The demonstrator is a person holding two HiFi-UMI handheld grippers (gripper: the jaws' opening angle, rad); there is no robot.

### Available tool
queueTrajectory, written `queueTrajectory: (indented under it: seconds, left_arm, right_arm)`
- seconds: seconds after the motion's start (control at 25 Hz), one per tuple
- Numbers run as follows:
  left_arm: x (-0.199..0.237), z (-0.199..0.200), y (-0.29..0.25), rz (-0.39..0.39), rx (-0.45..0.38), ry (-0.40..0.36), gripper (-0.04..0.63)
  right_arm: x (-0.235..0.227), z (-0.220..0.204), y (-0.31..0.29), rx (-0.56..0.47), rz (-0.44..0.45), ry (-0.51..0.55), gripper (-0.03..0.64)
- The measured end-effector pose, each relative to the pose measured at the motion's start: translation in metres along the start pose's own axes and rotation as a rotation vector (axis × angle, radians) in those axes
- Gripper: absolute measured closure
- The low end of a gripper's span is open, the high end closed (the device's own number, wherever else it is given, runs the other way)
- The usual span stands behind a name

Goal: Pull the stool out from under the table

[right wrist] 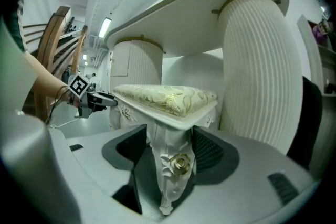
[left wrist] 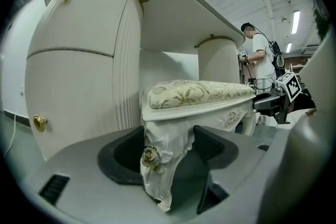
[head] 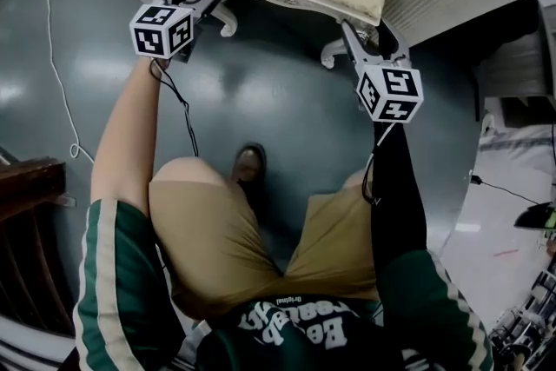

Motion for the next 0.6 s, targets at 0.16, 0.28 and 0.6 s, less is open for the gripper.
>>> queueTrajectory:
  seconds: [0.16,0.28,0.6]
  left_arm:
    - [-0.005,0.002,-0.001,0.031,0.035,-0.011,0.279]
    - [-0.01,0.006,0.002,0.073,0.035,0.021,0.288]
    - [-0.014,0.01,0.009,0.115,0.064,-0.084,0.364]
  right_arm:
    - [-0.006,-0.001,-0.005,0.019,0.013,0.054,0.352]
    - [-0.01,-0.001,-0.006,0.018,0.042,0.063,0.347]
    - [-0.012,0.0,-0.004,0.013,0.066,0.063,0.339]
Point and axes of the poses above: the fingertips, and each gripper's own axes: y backward along the fingers, x to its left, z out of its top, the point moved 7 cm from there along y, backward along the fingers, and after that the axes turned 3 degrees about -z, right-handed, at the moved point
